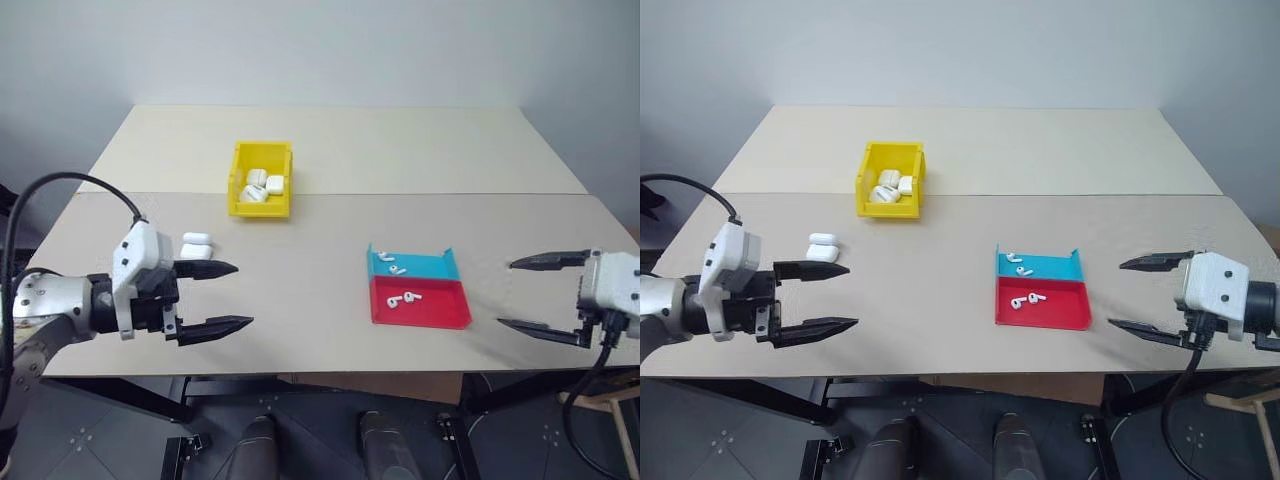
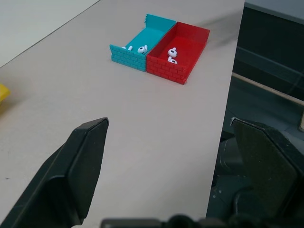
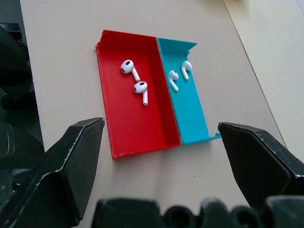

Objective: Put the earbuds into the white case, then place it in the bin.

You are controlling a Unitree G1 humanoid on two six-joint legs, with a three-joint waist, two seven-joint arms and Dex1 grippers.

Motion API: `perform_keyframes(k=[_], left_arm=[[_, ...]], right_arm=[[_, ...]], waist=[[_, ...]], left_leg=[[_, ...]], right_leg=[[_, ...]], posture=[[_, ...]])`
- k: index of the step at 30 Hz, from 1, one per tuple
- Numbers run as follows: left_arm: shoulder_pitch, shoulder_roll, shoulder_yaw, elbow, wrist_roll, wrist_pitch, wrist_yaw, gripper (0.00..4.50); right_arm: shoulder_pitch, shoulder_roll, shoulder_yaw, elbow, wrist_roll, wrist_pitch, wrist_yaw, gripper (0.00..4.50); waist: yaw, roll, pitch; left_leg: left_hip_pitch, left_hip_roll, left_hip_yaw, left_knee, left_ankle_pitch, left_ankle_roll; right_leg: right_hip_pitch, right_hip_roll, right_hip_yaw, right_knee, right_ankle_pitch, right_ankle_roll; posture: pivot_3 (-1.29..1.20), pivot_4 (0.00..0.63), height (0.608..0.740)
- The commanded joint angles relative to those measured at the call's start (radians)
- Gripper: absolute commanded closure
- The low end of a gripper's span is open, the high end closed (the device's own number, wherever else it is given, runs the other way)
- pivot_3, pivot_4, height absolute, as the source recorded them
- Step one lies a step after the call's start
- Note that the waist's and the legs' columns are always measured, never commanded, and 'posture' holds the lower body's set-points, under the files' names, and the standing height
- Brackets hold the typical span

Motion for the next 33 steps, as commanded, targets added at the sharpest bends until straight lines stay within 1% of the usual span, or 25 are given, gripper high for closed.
perform_keyframes(k=[1, 3, 8, 11, 14, 17, 18, 20, 22, 23, 24, 26, 27, 29, 31, 33], left_arm=[[-0.02, 0.011, 0.023, -0.002, -0.002, 0.018, 0.035, 0.0], [-0.043, -0.009, 0.021, -0.003, -0.011, 0.047, 0.101, 0.0], [-0.046, -0.001, 0.033, -0.011, -0.023, 0.072, 0.13, 0.0], [-0.039, 0.001, 0.033, -0.018, 0.004, 0.072, 0.164, 0.0], [-0.073, -0.036, 0.037, -0.043, 0.008, 0.12, 0.306, 0.0], [-0.127, -0.055, 0.049, -0.077, -0.01, 0.209, 0.456, 0.0], [-0.147, -0.052, 0.051, -0.089, -0.02, 0.241, 0.491, 0.0], [-0.212, -0.013, 0.03, -0.1, -0.032, 0.347, 0.557, 0.0], [-0.371, 0.007, -0.017, -0.033, -0.095, 0.596, 0.634, 0.0], [-0.453, -0.011, -0.049, 0.007, -0.094, 0.685, 0.673, 0.0], [-0.524, -0.028, -0.079, 0.04, -0.089, 0.756, 0.699, 0.0], [-0.659, -0.022, -0.192, 0.124, -0.069, 0.874, 0.725, 0.0], [-0.712, -0.031, -0.231, 0.179, -0.057, 0.9, 0.756, 0.0], [-0.811, 0.004, -0.355, 0.308, -0.086, 0.911, 0.77, 0.0], [-0.917, -0.018, -0.448, 0.505, -0.087, 0.911, 0.86, 0.0], [-0.991, -0.036, -0.519, 0.637, -0.07, 0.911, 0.93, 0.0]], right_arm=[[-0.025, -0.009, -0.009, 0.007, 0.003, -0.027, -0.002, 0.04], [-0.035, -0.008, 0.001, 0.013, 0.001, -0.031, -0.001, 0.04], [-0.053, -0.015, 0.024, 0.027, -0.003, -0.031, 0.006, 0.04], [-0.071, -0.02, 0.041, 0.041, -0.01, -0.026, 0.004, 0.04], [-0.081, -0.022, 0.052, 0.048, -0.016, -0.023, 0.003, 0.04], [-0.085, -0.021, 0.057, 0.055, -0.019, -0.028, 0.005, 0.04], [-0.091, -0.021, 0.061, 0.059, -0.02, -0.028, 0.005, 0.04], [-0.111, -0.019, 0.078, 0.074, -0.029, -0.031, -0.002, 0.04], [-0.136, -0.016, 0.097, 0.085, -0.039, -0.03, -0.014, 0.04], [-0.147, -0.012, 0.105, 0.087, -0.039, -0.027, -0.017, 0.04], [-0.153, -0.011, 0.112, 0.086, -0.039, -0.021, -0.019, 0.04], [-0.156, -0.008, 0.121, 0.085, -0.04, -0.02, -0.022, 0.04], [-0.156, -0.005, 0.125, 0.082, -0.039, -0.016, -0.026, 0.04], [-0.163, 0.001, 0.133, 0.082, -0.035, 0.001, -0.04, 0.04], [-0.171, -0.004, 0.146, 0.086, -0.036, 0.014, -0.045, 0.04], [-0.174, -0.012, 0.154, 0.087, -0.036, 0.022, -0.042, 0.04]], waist=[[0.001, 0.0, 0.0], [0.001, 0.0, 0.0], [0.001, 0.0, 0.0], [0.0, 0.0, 0.0], [0.001, 0.0, 0.0], [0.003, -0.001, 0.001], [0.004, -0.001, 0.001], [0.005, -0.002, 0.001], [0.007, -0.003, 0.001], [0.011, -0.003, 0.001], [0.011, -0.003, 0.001], [0.016, -0.003, 0.001], [0.019, -0.004, 0.001], [0.02, -0.004, 0.002], [0.019, -0.004, 0.002], [0.022, -0.004, 0.002]], left_leg=[[0.0, 0.0, 0.0, 0.0, 0.0, 0.0], [0.0, 0.0, 0.0, 0.0, 0.0, 0.0], [0.0, 0.0, 0.0, 0.001, 0.0, 0.0], [0.0, 0.0, 0.0, 0.0, 0.0, 0.0], [0.0, 0.0, 0.0, 0.0, 0.0, 0.0], [0.001, 0.0, 0.0, 0.0, 0.0, 0.0], [0.001, 0.0, -0.001, 0.001, 0.0, 0.0], [0.001, 0.0, -0.001, 0.001, 0.0, 0.0], [0.001, 0.0, -0.001, 0.001, 0.0, 0.0], [0.001, 0.0, -0.001, 0.001, 0.0, 0.0], [0.002, -0.001, -0.002, 0.002, 0.0, 0.0], [0.002, -0.001, -0.002, 0.001, 0.0, 0.0], [0.002, -0.001, -0.003, 0.002, 0.0, 0.0], [0.002, -0.002, -0.003, 0.002, 0.0, 0.0], [0.002, -0.002, -0.004, 0.002, 0.0, 0.0], [0.002, -0.002, -0.004, 0.001, 0.0, 0.0]], right_leg=[[0.0, 0.0, 0.0, 0.0, 0.0, 0.0], [0.0, 0.0, 0.0, 0.0, 0.0, 0.0], [0.001, 0.0, 0.0, 0.0, 0.0, 0.0], [0.0, 0.0, 0.0, 0.0, 0.0, 0.0], [0.001, 0.0, 0.0, 0.001, 0.0, 0.0], [0.001, 0.001, 0.0, 0.002, 0.0, 0.0], [0.002, 0.001, 0.0, 0.002, 0.0, 0.0], [0.002, 0.001, 0.0, 0.002, 0.0, 0.0], [0.003, 0.001, 0.0, 0.002, 0.0, 0.0], [0.002, 0.001, 0.0, 0.003, 0.0, 0.0], [0.003, 0.002, 0.0, 0.003, 0.0, 0.0], [0.003, 0.002, 0.0, 0.002, 0.0, 0.0], [0.004, 0.002, 0.0, 0.003, 0.0, 0.0], [0.004, 0.002, 0.0, 0.002, 0.0, 0.0], [0.004, 0.002, 0.0, 0.003, 0.0, 0.0], [0.004, 0.002, 0.0, 0.003, 0.0, 0.001]], posture=[[0.0, 0.15, 0.74], [0.0, 0.15, 0.74], [0.0, 0.15, 0.74], [0.0, 0.15, 0.74], [0.0, 0.15, 0.74], [0.0, 0.15, 0.74], [0.0, 0.15, 0.74], [0.0, 0.15, 0.74], [0.0, 0.15, 0.74], [0.0, 0.15, 0.74], [0.0, 0.15, 0.74], [0.0, 0.15, 0.74], [0.0, 0.15, 0.74], [0.0, 0.15, 0.74], [0.0, 0.15, 0.74], [0.0, 0.15, 0.74]])
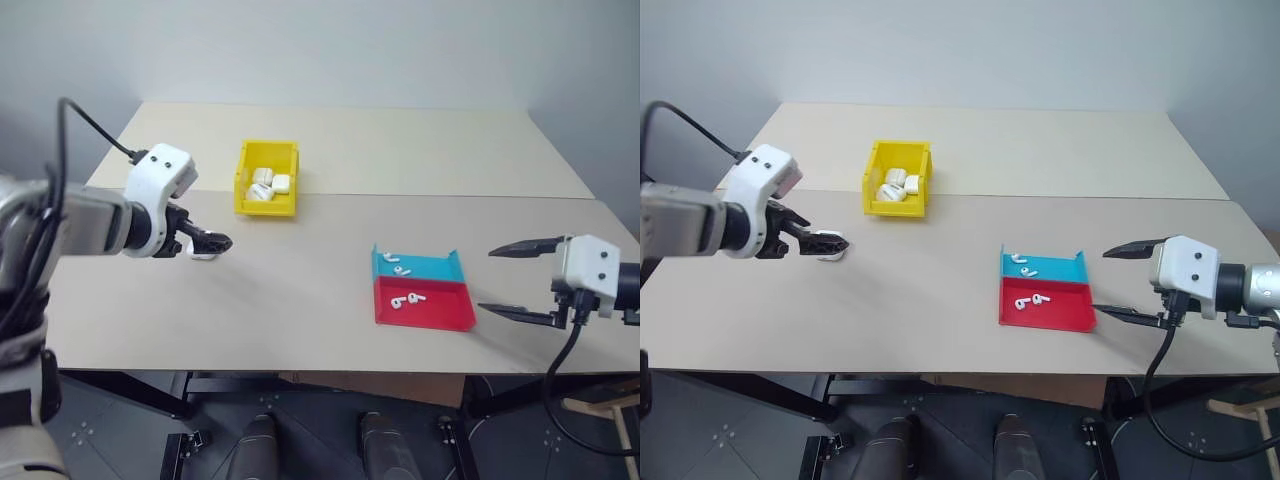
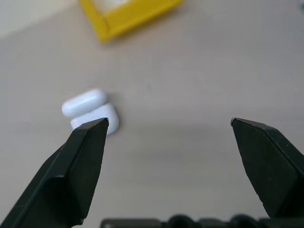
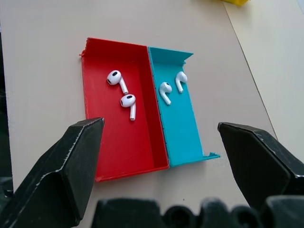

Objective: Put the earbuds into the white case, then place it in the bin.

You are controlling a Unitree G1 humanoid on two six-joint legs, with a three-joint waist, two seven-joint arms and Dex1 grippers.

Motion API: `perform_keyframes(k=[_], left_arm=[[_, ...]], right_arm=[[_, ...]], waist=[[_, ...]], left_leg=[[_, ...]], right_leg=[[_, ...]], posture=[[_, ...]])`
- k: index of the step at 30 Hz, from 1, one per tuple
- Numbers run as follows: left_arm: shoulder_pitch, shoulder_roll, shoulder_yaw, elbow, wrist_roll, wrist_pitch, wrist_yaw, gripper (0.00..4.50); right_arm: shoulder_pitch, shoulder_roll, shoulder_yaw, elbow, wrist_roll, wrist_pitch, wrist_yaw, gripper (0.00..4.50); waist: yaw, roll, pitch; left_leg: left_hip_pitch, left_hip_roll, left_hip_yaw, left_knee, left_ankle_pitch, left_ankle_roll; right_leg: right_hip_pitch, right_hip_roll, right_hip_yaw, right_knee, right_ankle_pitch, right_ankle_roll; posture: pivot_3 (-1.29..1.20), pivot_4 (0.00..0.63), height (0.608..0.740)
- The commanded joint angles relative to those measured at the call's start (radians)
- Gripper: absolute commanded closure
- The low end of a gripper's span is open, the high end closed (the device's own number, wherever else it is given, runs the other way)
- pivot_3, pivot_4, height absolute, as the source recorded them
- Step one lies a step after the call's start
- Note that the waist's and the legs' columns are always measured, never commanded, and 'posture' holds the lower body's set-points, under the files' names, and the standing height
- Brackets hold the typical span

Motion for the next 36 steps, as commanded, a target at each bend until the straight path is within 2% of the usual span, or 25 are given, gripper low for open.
perform_keyframes(k=[1, 4, 7, 15, 25, 33, 36], left_arm=[[-0.126, -0.015, -0.106, 0.243, 0.04, 0.003, 0.126, 0.0], [-0.239, -0.051, -0.187, 0.455, 0.087, 0.003, 0.142, 0.0], [-0.347, -0.121, -0.213, 0.679, 0.169, 0.003, 0.129, 0.0], [-0.498, -0.252, -0.287, 0.973, 0.38, -0.014, -0.056, 0.0], [-0.502, -0.354, -0.421, 1.181, 0.664, -0.264, -0.379, 0.0], [-0.504, -0.431, -0.427, 1.299, 0.824, -0.377, -0.547, 0.0], [-0.503, -0.439, -0.399, 1.325, 0.863, -0.411, -0.557, 0.0]], right_arm=[[-0.019, -0.016, -0.006, -0.009, 0.004, 0.019, -0.004, 0.04], [-0.032, -0.018, 0.0, -0.002, 0.004, 0.028, -0.003, 0.04], [-0.051, -0.019, 0.021, 0.01, -0.004, 0.034, -0.001, 0.04], [-0.084, -0.013, 0.048, 0.035, -0.015, 0.055, -0.01, 0.04], [-0.009, -0.008, 0.017, -0.023, -0.004, 0.091, -0.045, 0.04], [0.043, -0.014, -0.018, -0.07, 0.003, 0.136, -0.066, 0.04], [0.057, -0.013, -0.029, -0.079, -0.001, 0.138, -0.071, 0.04]], waist=[[0.001, 0.0, 0.0], [0.004, 0.0, 0.0], [0.011, 0.0, 0.0], [0.018, -0.002, 0.001], [0.026, -0.002, 0.001], [0.032, -0.003, 0.002], [0.031, -0.003, 0.002]], left_leg=[[0.0, 0.0, 0.0, -0.001, 0.0, 0.0], [0.0, 0.0, 0.0, -0.004, 0.0, 0.0], [-0.001, 0.0, 0.0, -0.005, 0.0, 0.0], [-0.004, 0.0, 0.0, -0.004, -0.001, -0.001], [-0.005, 0.0, 0.0, -0.003, -0.001, -0.001], [-0.006, 0.0, 0.0, -0.002, 0.0, -0.001], [-0.006, 0.0, 0.0, -0.002, 0.0, -0.001]], right_leg=[[-0.001, 0.0, 0.0, 0.0, 0.0, 0.0], [-0.002, 0.001, 0.0, 0.0, 0.0, 0.0], [-0.003, 0.001, 0.0, 0.0, -0.001, 0.002], [-0.004, 0.001, 0.0, 0.0, -0.002, 0.003], [-0.004, 0.001, 0.0, 0.0, -0.001, 0.003], [-0.004, 0.001, 0.0, 0.0, -0.001, 0.003], [-0.004, 0.001, 0.0, 0.0, -0.001, 0.003]], posture=[[0.0, 0.15, 0.74], [0.0, 0.15, 0.74], [0.0, 0.15, 0.74], [0.0, 0.15, 0.74], [0.0, 0.15, 0.74], [0.0, 0.15, 0.74], [0.0, 0.15, 0.74]])
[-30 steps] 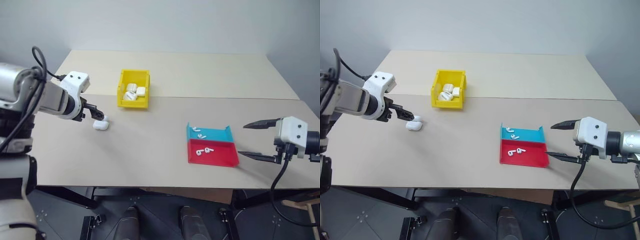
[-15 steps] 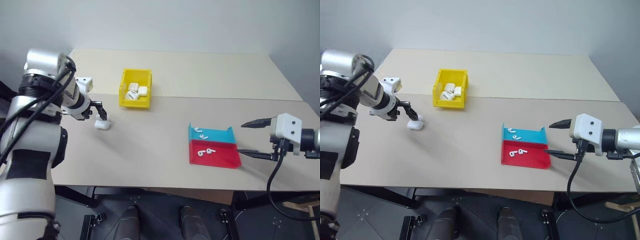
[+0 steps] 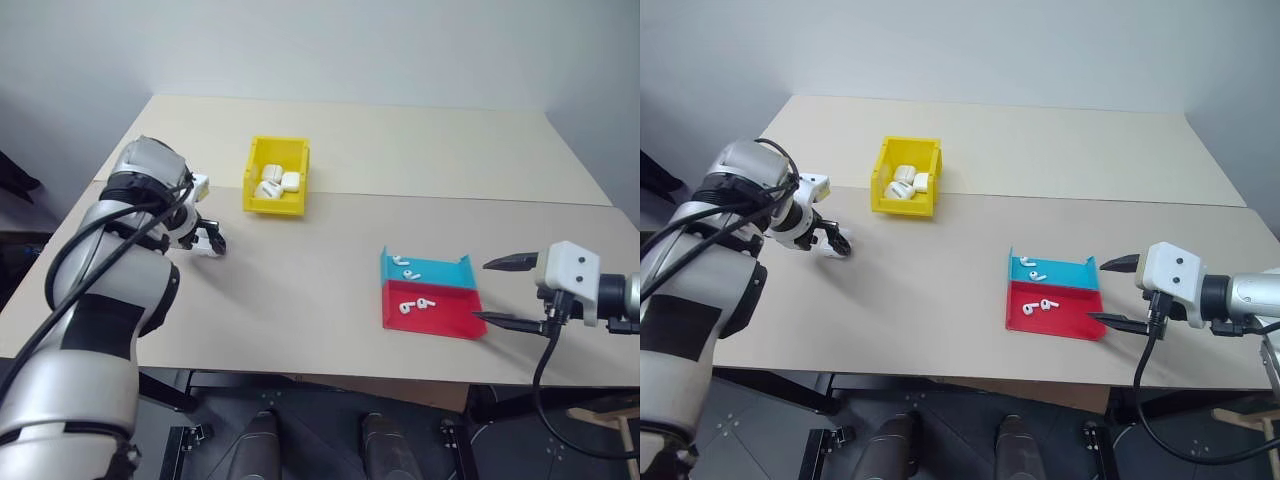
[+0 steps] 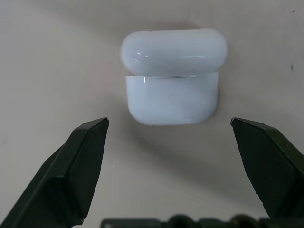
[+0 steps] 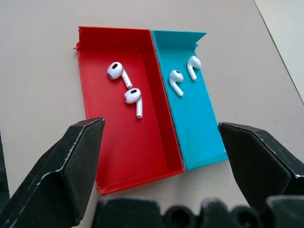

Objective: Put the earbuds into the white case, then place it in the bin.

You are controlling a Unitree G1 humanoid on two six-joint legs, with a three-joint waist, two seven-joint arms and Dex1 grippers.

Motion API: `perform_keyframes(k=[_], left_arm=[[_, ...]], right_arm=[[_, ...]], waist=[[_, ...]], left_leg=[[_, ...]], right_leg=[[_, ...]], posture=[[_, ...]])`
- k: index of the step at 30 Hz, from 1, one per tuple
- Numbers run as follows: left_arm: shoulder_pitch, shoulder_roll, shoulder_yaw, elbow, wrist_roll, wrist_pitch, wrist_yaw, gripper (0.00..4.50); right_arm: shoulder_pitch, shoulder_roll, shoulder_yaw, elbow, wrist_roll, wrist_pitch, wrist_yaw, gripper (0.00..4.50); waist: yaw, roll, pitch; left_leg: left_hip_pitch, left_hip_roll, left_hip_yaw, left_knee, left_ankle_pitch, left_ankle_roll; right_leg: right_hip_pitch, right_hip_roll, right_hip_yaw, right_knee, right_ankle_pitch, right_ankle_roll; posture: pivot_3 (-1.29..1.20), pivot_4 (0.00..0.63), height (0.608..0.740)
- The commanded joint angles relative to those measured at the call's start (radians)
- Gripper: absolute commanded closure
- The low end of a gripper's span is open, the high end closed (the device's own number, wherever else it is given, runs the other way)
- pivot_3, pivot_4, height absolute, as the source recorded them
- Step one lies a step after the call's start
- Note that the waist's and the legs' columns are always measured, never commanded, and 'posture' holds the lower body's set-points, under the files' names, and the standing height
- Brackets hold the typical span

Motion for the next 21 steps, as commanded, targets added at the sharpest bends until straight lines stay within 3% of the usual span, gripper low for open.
perform_keyframes(k=[1, 21], left_arm=[[-0.021, 0.0, 0.025, 0.03, 0.074, -0.051, -0.024, 0.0], [0.03, -0.034, 0.203, 0.068, 0.192, -0.165, 0.053, 0.0]], right_arm=[[0.01, -0.013, -0.055, -0.035, 0.017, 0.013, -0.007, 0.04], [0.002, -0.003, -0.041, -0.036, 0.016, 0.025, -0.016, 0.04]], waist=[[-0.001, 0.0, 0.0], [0.0, 0.0, 0.0]], left_leg=[[0.0, 0.0, 0.0, 0.0, 0.0, 0.0], [0.001, 0.0, 0.0, 0.001, 0.0, 0.0]], right_leg=[[0.0, 0.0, 0.0, 0.0, 0.0, 0.0], [0.001, 0.0, 0.0, 0.0, 0.001, 0.002]], posture=[[0.0, 0.15, 0.74], [0.0, 0.15, 0.74]])
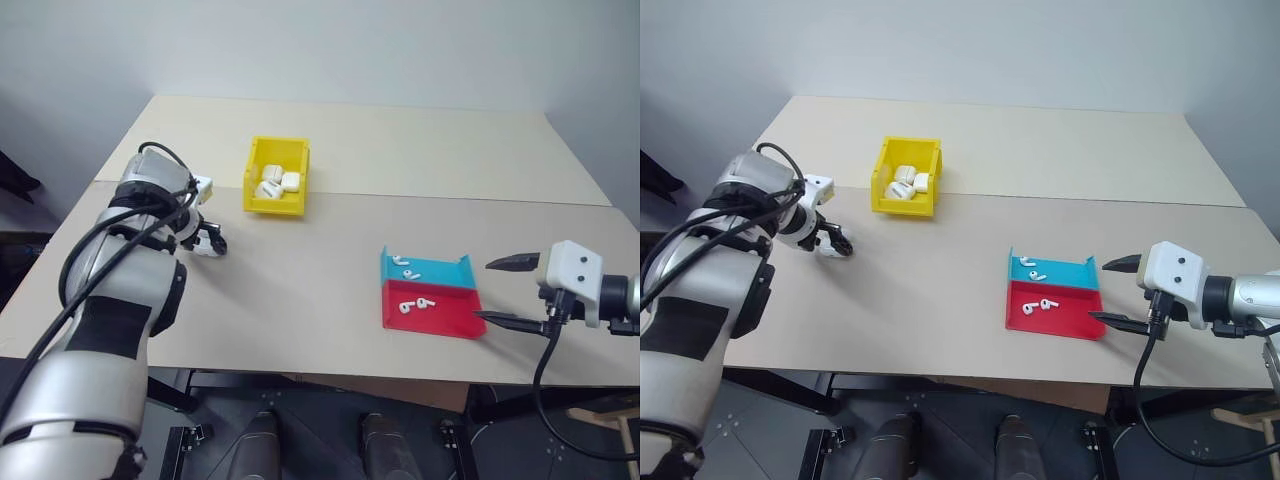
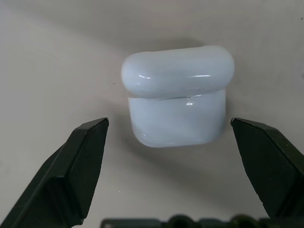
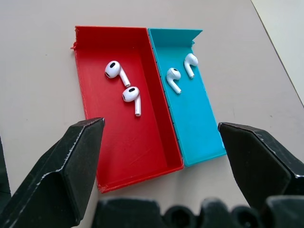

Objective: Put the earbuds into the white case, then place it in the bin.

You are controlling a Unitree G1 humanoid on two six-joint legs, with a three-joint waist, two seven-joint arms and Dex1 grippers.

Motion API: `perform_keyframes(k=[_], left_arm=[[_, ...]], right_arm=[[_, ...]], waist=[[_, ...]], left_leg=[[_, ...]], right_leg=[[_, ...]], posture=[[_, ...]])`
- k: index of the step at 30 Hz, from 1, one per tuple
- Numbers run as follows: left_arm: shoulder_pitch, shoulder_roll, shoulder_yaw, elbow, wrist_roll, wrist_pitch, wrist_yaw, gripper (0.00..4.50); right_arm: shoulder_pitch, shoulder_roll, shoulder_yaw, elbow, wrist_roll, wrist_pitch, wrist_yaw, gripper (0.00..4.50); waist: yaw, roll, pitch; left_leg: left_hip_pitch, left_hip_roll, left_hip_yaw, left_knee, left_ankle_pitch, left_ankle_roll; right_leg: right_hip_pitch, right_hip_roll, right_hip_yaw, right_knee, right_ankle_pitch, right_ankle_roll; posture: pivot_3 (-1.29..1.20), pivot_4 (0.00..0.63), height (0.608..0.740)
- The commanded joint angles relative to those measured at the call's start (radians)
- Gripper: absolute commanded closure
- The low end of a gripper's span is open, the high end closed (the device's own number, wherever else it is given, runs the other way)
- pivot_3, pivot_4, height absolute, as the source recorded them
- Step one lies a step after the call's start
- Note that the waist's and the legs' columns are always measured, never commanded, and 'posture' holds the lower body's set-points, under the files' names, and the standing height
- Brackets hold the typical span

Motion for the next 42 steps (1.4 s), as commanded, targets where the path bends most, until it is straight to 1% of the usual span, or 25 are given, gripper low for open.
perform_keyframes(k=[1, 4, 7, 10, 11, 18, 23, 24, 26, 27, 28, 31, 33, 35, 37, 38, 39, 40, 41, 42], left_arm=[[0.005, -0.003, 0.033, 0.003, 0.026, -0.02, 0.022, 0.0], [0.014, -0.013, 0.043, 0.006, 0.038, -0.02, 0.017, 0.0], [0.026, -0.019, 0.066, 0.004, 0.042, -0.036, 0.046, 0.6], [0.027, -0.021, 0.08, 0.005, 0.051, -0.043, 0.052, 1.58], [0.027, -0.021, 0.08, 0.004, 0.056, -0.047, 0.052, 1.76], [0.004, -0.013, 0.086, -0.012, 0.076, -0.048, 0.017, 1.76], [-0.045, -0.002, 0.059, -0.056, 0.087, -0.009, -0.082, 1.76], [-0.055, 0.003, 0.057, -0.078, 0.084, -0.001, -0.106, 1.76], [-0.078, 0.019, 0.094, -0.139, 0.043, 0.047, -0.144, 1.76], [-0.078, 0.032, 0.1, -0.188, 0.022, 0.07, -0.187, 1.76], [-0.037, 0.056, 0.132, -0.314, -0.017, 0.076, -0.21, 1.76], [0.199, 0.103, 0.305, -0.839, -0.158, 0.076, -0.215, 1.76], [0.403, 0.078, 0.428, -1.155, -0.247, -0.048, -0.216, 1.76], [0.595, 0.03, 0.52, -1.38, -0.339, -0.218, -0.241, 1.76], [0.732, -0.038, 0.575, -1.498, -0.412, -0.345, -0.242, 1.76], [0.788, -0.055, 0.57, -1.525, -0.419, -0.419, -0.251, 1.76], [0.846, -0.078, 0.56, -1.539, -0.425, -0.531, -0.279, 1.76], [0.907, -0.117, 0.55, -1.549, -0.413, -0.667, -0.273, 1.76], [0.954, -0.156, 0.541, -1.559, -0.409, -0.747, -0.252, 1.76], [0.985, -0.184, 0.529, -1.561, -0.415, -0.803, -0.248, 1.76]], right_arm=[[-0.004, -0.003, -0.032, -0.018, 0.015, 0.005, -0.006, 0.04], [-0.002, -0.005, -0.034, -0.019, 0.014, 0.013, -0.01, 0.04], [0.002, -0.004, -0.037, -0.02, 0.011, 0.011, -0.015, 0.0], [0.006, -0.006, -0.039, -0.023, 0.014, 0.013, -0.016, 0.0], [0.007, -0.006, -0.039, -0.023, 0.015, 0.013, -0.017, 0.0], [0.009, -0.005, -0.037, -0.026, 0.016, 0.014, -0.019, 0.0], [0.008, -0.006, -0.041, -0.027, 0.016, 0.014, -0.02, 0.0], [0.006, -0.008, -0.043, -0.026, 0.017, 0.015, -0.018, 0.0], [0.002, -0.01, -0.049, -0.027, 0.02, 0.01, -0.016, 0.0], [0.001, -0.011, -0.054, -0.029, 0.024, 0.01, -0.014, 0.0], [0.0, -0.011, -0.059, -0.032, 0.024, 0.002, -0.013, 0.0], [-0.013, -0.014, -0.072, -0.043, 0.029, -0.013, -0.008, 0.0], [-0.023, -0.019, -0.078, -0.053, 0.03, -0.015, -0.006, 0.0], [-0.031, -0.032, -0.077, -0.076, 0.02, -0.008, -0.007, 0.0], [-0.033, -0.055, -0.071, -0.109, 0.009, 0.018, -0.01, 0.0], [-0.031, -0.065, -0.069, -0.123, 0.006, 0.025, -0.009, 0.0], [-0.028, -0.073, -0.068, -0.14, 0.003, 0.026, -0.008, 0.0], [-0.024, -0.076, -0.071, -0.159, 0.003, 0.021, -0.007, 0.0], [-0.022, -0.079, -0.075, -0.176, 0.008, 0.02, -0.005, 0.0], [-0.023, -0.079, -0.078, -0.19, 0.01, 0.016, -0.005, 0.0]], waist=[[0.0, 0.0, 0.0], [0.001, 0.0, 0.0], [0.001, 0.0, 0.0], [0.001, 0.0, 0.0], [0.001, 0.0, 0.0], [-0.002, 0.0, 0.0], [-0.001, 0.0, 0.0], [0.0, 0.0, 0.0], [0.0, 0.0, 0.0], [0.0, 0.0, 0.0], [-0.001, 0.0, 0.0], [-0.008, 0.001, 0.0], [-0.017, 0.004, -0.002], [-0.026, 0.006, -0.002], [-0.024, 0.005, -0.002], [-0.023, 0.005, -0.002], [-0.022, 0.005, -0.002], [-0.022, 0.005, -0.002], [-0.021, 0.005, -0.003], [-0.02, 0.005, -0.003]], left_leg=[[0.0, 0.0, 0.0, 0.0, 0.0, 0.0], [0.0, 0.0, 0.0, 0.0, 0.0, 0.0], [0.001, 0.0, 0.0, 0.001, 0.0, 0.0], [0.002, 0.0, 0.0, 0.001, 0.0, 0.0], [0.003, 0.0, 0.0, 0.001, 0.0, -0.001], [0.003, 0.0, 0.0, 0.002, 0.001, -0.002], [0.002, 0.0, 0.0, 0.001, 0.001, -0.002], [0.002, 0.0, 0.0, 0.001, 0.001, -0.002], [0.0, 0.0, 0.0, 0.001, 0.001, -0.002], [0.0, 0.0, 0.0, 0.001, 0.001, -0.002], [-0.001, 0.0, 0.0, 0.001, 0.001, -0.002], [0.001, 0.0, 0.0, -0.002, 0.001, -0.002], [0.002, 0.001, 0.0, -0.003, 0.002, -0.001], [0.004, 0.001, 0.001, -0.002, 0.005, 0.004], [0.004, 0.002, 0.0, -0.001, 0.005, 0.005], [0.004, 0.001, 0.0, 0.0, 0.006, 0.005], [0.004, 0.002, 0.0, 0.001, 0.006, 0.005], [0.005, 0.001, 0.0, 0.001, 0.006, 0.006], [0.006, 0.001, 0.0, 0.002, 0.006, 0.005], [0.008, 0.001, 0.001, 0.003, 0.003, 0.001]], right_leg=[[0.0, 0.0, 0.0, 0.0, 0.0, 0.0], [0.0, 0.0, 0.0, 0.0, 0.0, 0.001], [0.001, 0.0, 0.0, 0.0, 0.0, 0.001], [0.002, 0.0, 0.0, 0.001, 0.0, 0.001], [0.002, 0.0, 0.0, 0.002, 0.001, 0.001], [0.003, 0.0, 0.0, 0.003, 0.002, 0.001], [0.002, 0.0, 0.0, 0.003, 0.001, 0.001], [0.002, 0.0, 0.0, 0.003, 0.001, 0.001], [0.001, 0.0, 0.0, 0.002, 0.002, 0.001], [0.001, 0.0, 0.0, 0.001, 0.001, 0.001], [0.001, 0.0, 0.0, 0.001, 0.001, 0.001], [0.001, 0.0, 0.0, 0.001, 0.001, 0.001], [0.001, 0.0, 0.001, 0.001, 0.001, 0.002], [0.003, 0.0, 0.001, 0.003, 0.002, 0.003], [0.002, 0.001, 0.0, 0.005, 0.002, 0.003], [0.002, 0.001, 0.001, 0.006, 0.002, 0.003], [0.002, 0.001, 0.0, 0.007, -0.001, -0.001], [0.002, 0.001, 0.001, 0.007, -0.001, -0.003], [0.004, 0.001, 0.001, 0.007, 0.0, -0.003], [0.007, 0.001, 0.001, 0.006, 0.0, -0.004]], posture=[[0.0, 0.15, 0.74], [0.0, 0.15, 0.74], [0.0, 0.15, 0.74], [0.0, 0.15, 0.74], [0.0, 0.15, 0.74], [0.0, 0.15, 0.74], [0.0, 0.15, 0.74], [0.0, 0.15, 0.74], [0.0, 0.15, 0.74], [0.0, 0.15, 0.74], [0.0, 0.15, 0.74], [0.0, 0.15, 0.74], [0.0, 0.15, 0.74], [0.0, 0.15, 0.74], [0.0, 0.15, 0.74], [0.0, 0.15, 0.74], [0.0, 0.15, 0.74], [0.0, 0.15, 0.74], [0.0, 0.15, 0.74], [0.0, 0.15, 0.74]])
